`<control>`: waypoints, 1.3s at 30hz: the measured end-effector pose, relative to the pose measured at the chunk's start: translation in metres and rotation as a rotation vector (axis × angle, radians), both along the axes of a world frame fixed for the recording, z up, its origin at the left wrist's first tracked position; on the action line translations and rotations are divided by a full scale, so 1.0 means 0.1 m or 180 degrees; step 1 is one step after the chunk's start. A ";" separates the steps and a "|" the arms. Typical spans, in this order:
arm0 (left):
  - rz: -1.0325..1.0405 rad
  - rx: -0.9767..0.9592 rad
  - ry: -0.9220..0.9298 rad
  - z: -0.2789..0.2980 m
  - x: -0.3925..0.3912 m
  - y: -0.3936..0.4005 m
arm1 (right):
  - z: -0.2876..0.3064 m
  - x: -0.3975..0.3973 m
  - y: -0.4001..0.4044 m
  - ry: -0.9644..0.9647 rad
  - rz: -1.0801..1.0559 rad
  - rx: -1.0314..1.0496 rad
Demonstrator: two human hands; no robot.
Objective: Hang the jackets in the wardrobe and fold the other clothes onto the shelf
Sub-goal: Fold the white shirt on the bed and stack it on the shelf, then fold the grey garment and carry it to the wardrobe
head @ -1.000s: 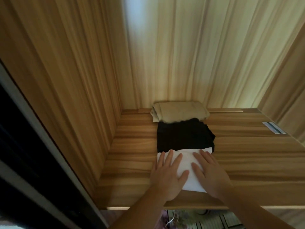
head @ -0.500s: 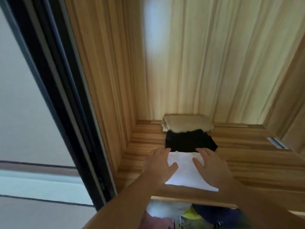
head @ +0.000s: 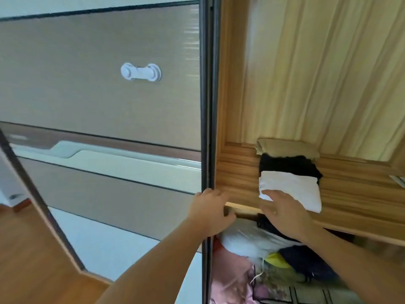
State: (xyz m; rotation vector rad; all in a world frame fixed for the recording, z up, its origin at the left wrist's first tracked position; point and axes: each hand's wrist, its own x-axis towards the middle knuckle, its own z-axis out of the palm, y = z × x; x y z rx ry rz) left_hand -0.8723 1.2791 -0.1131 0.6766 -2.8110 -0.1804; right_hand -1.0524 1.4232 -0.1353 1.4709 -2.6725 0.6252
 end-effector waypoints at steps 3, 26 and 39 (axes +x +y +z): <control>0.0404 0.0079 -0.0123 -0.03 0.83 -0.08 | 0.02 0.69 -0.15 0.0154 0.0564 0.0023; 0.5724 0.0532 0.0413 0.13 6.50 1.32 | 0.12 6.37 -2.13 -0.0212 0.4846 0.0297; 0.8653 0.0877 0.0807 -0.43 6.95 4.14 | -0.25 9.10 0.19 0.0063 0.7642 0.0624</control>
